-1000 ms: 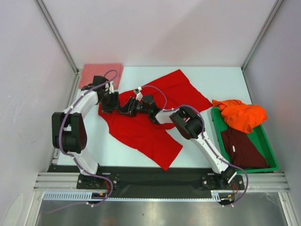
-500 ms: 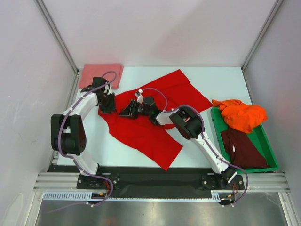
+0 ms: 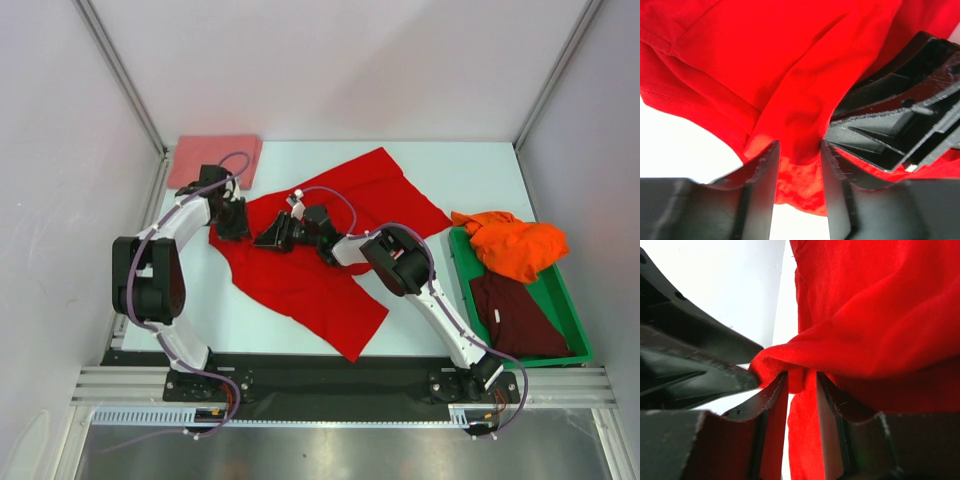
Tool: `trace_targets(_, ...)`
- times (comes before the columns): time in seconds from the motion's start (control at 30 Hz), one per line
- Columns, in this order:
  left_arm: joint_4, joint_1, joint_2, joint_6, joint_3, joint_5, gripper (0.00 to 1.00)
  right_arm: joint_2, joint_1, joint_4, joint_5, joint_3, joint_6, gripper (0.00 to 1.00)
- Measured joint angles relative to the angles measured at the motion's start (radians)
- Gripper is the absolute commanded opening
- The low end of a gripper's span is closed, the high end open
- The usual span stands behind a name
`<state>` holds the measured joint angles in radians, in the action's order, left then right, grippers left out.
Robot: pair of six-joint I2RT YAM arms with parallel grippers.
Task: Fold and stack the t-shirts
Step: Fold the tshirt
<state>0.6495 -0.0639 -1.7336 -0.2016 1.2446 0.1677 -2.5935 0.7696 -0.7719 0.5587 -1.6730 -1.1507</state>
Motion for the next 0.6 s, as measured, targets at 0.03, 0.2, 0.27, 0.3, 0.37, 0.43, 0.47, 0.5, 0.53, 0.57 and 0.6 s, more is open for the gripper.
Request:
trace_targets(0.03, -0.001, 0.0, -0.006, -0.003, 0.0, 0.0, 0.34, 0.0, 0.0, 0.0, 0.0, 0.0, 0.0, 0.34)
trace_targets(0.2, -0.005, 0.001, -0.035, -0.006, 0.001, 0.001, 0.08, 0.0, 0.0, 0.002, 0.0, -0.002, 0.0, 0.35)
trace_targets(0.27, -0.004, 0.004, -0.048, -0.006, 0.005, 0.0, 0.0, 0.0, 0.0, 0.005, -0.001, -0.003, 0.0, 0.36)
trace_targets(0.3, -0.004, 0.007, -0.056, -0.007, 0.007, 0.0, 0.0, 0.0, 0.0, 0.006, -0.001, -0.003, 0.0, 0.36)
trace_targets(0.37, -0.003, 0.016, -0.064, -0.007, 0.012, 0.001, 0.0, 0.0, 0.0, 0.01, -0.002, -0.005, 0.0, 0.39)
trace_targets(0.43, 0.004, 0.027, -0.066, -0.006, 0.021, 0.0, 0.0, 0.0, 0.0, 0.013, -0.005, -0.009, 0.0, 0.4)
trace_targets(0.47, 0.008, 0.034, -0.067, -0.006, 0.029, 0.0, 0.0, 0.0, 0.001, 0.016, -0.008, -0.012, -0.001, 0.4)
trace_targets(0.5, 0.01, 0.04, -0.068, -0.005, 0.037, 0.0, 0.0, 0.0, 0.001, 0.023, -0.01, -0.017, -0.001, 0.4)
trace_targets(0.53, 0.011, 0.046, -0.07, -0.005, 0.047, 0.0, 0.0, 0.0, 0.001, 0.03, -0.012, -0.023, -0.001, 0.4)
trace_targets(0.57, 0.011, 0.05, -0.072, -0.004, 0.055, -0.001, 0.0, 0.0, 0.002, 0.042, -0.013, -0.034, -0.001, 0.39)
trace_targets(0.6, 0.01, 0.053, -0.074, -0.003, 0.061, -0.001, 0.0, -0.001, 0.002, 0.048, -0.015, -0.042, -0.001, 0.39)
